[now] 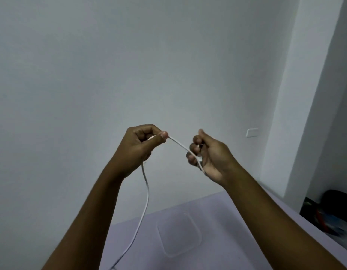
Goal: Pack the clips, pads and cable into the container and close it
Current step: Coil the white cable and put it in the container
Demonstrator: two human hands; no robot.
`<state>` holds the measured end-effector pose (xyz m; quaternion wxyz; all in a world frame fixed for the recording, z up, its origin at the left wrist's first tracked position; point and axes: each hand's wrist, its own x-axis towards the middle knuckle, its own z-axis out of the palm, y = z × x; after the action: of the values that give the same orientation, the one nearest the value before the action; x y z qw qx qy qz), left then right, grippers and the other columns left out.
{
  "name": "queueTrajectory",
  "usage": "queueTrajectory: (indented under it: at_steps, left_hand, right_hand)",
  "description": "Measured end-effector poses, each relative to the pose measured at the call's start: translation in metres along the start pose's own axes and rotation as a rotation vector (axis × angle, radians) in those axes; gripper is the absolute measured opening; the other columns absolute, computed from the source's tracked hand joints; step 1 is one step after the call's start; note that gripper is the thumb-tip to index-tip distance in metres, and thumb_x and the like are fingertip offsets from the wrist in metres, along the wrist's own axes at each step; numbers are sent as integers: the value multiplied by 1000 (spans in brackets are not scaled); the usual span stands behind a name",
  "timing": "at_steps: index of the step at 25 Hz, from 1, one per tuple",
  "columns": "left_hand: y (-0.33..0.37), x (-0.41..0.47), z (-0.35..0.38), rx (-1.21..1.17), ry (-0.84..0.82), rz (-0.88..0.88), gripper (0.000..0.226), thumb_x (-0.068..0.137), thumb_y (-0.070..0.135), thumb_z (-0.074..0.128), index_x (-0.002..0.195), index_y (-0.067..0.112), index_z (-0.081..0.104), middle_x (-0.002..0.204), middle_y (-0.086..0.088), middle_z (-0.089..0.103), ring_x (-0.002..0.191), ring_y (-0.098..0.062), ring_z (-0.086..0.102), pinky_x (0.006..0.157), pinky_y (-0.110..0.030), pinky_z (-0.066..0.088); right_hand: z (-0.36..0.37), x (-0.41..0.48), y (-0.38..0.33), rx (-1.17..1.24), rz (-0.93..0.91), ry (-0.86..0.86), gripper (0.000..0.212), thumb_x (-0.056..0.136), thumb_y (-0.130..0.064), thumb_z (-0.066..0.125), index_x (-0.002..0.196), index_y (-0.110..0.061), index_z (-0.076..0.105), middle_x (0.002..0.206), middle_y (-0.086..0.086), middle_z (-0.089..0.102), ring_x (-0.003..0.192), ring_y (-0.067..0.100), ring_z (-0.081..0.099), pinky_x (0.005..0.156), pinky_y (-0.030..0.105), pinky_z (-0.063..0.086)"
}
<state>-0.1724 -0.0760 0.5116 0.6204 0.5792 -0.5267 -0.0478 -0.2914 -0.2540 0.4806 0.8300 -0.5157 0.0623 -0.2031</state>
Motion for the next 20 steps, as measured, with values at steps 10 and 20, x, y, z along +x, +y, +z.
queueTrajectory:
  at_steps: [10,20]
  left_hand:
    - [-17,7,-6,-95,162,-7,21,80,21,67,60,16,64,49,5,35,47,-16,20,48,-29,15]
    - [4,12,14,12,-198,59,19,80,28,69,66,16,71,48,3,42,47,-21,25,48,-28,22]
  right_hand:
    - [-39,7,21,444,-88,44,29,104,-34,45,83,-16,53,85,2,58,81,17,66,63,24,52]
    - [4,14,41,-218,-357,390,36,106,-34,39,86,-9,55,61,8,59,61,23,63,73,41,53]
